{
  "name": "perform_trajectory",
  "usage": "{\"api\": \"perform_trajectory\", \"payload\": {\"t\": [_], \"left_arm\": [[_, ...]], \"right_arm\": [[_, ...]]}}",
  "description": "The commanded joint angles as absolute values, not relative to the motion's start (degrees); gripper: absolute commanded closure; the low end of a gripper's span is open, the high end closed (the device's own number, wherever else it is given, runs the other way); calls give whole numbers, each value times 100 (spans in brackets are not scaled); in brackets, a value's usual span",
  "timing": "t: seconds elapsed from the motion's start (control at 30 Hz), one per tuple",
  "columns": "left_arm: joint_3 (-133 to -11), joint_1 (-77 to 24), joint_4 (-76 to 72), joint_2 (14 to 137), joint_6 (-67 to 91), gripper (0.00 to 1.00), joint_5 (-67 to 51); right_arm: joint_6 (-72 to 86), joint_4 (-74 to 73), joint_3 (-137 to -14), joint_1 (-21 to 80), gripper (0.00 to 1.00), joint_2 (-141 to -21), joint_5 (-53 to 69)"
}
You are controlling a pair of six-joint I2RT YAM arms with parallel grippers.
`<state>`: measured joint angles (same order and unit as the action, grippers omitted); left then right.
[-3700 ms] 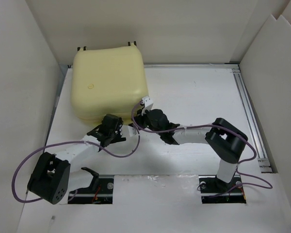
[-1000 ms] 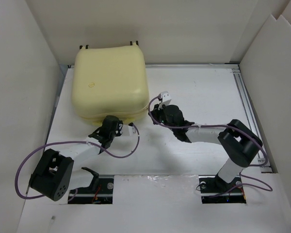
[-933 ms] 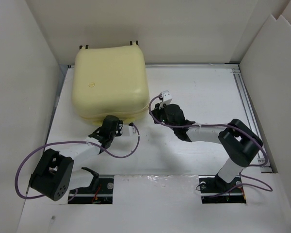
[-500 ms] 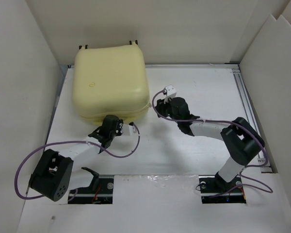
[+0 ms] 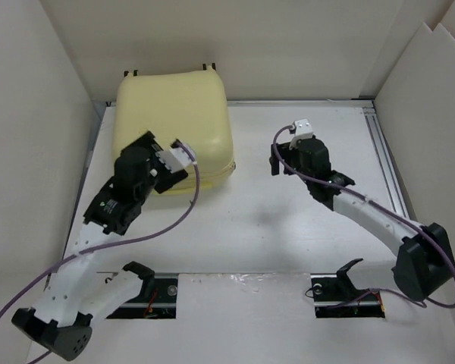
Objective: Pack the luggage
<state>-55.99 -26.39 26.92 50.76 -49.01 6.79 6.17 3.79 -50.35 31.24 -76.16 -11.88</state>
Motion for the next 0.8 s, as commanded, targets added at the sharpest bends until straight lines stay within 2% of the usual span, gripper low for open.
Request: {"api": "perform_trajectory", "payload": {"t": [0.0, 0.07, 0.1, 0.13, 0.2, 0.23, 0.4, 0.47, 0.63, 0.77], "left_arm": [[-6152, -2357, 3104, 5105, -4027, 0, 2069], [-6205, -1446, 2865, 5369, -4025, 0, 2557], [-6484, -928, 2865, 5631, -4025, 0, 2201], [-6660, 139, 3100, 5782, -3851, 0, 1754], [-7046, 867, 3304, 6089, -3640, 0, 986], [-7145, 1340, 3487, 6378, -3534, 0, 863], [-8075, 3170, 4331, 7337, -2910, 0, -1251], [-8262, 3532, 4552, 7636, -2856, 0, -1651], [-7718, 3533, 4298, 7366, -2856, 0, -1600], [-7463, 3419, 4245, 7181, -2961, 0, -1424]], "right_arm": [[606, -833, -5501, 2814, 8, -7041, -1520], [781, -1185, -5686, 2760, 8, -6725, -1791], [852, -1587, -5765, 2681, 7, -6645, -2141], [974, -1791, -5940, 2620, 7, -6514, -2327], [1124, -2430, -6125, 2619, 5, -6408, -2905], [1125, -2617, -6213, 2619, 5, -6407, -3022], [1239, -3357, -6434, 2619, 4, -5995, -3287], [1291, -3498, -6434, 2619, 4, -5811, -3340], [1292, -3498, -6135, 2619, 4, -5090, -3393], [1292, -3498, -6012, 2619, 0, -4817, -3393]]}}
